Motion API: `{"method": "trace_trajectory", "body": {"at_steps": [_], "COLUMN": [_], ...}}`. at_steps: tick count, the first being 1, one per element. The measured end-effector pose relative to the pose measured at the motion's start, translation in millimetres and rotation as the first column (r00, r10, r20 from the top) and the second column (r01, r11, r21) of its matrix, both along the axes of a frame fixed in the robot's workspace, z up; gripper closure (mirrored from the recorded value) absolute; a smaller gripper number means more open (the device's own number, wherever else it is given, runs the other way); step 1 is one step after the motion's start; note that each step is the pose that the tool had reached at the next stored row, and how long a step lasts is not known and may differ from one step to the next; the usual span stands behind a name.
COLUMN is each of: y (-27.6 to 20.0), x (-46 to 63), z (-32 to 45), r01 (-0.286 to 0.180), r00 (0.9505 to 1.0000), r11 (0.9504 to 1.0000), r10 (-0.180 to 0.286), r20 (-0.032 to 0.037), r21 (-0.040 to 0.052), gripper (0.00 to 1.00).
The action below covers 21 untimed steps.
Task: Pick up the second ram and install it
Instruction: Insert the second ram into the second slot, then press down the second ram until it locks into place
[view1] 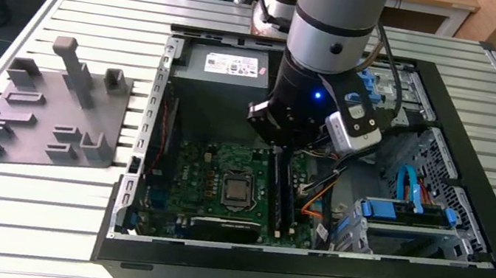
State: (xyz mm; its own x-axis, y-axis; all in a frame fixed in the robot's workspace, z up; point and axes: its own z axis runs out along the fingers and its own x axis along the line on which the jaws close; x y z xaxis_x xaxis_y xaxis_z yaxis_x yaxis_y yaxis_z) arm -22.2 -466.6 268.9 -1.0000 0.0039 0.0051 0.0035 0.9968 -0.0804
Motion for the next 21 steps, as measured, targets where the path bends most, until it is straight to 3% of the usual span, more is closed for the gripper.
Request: {"method": "trace_trajectory", "body": {"at_steps": [13,17,21], "y": [0.7,6.6,18.8], "x": [0.2,1.2,2.4], "z": [-0.7,-7.1,-14.5], "r01": [0.000,0.000,0.000], "r00": [1.0000,1.0000,1.0000], "r11": [1.0000,1.0000,1.0000], "r10": [0.000,0.000,0.000], "r20": [0.0000,-0.0016,-0.0018], "r21": [0.0017,0.0016,0.0017], "gripper": [0.90,0.90,0.90]}}
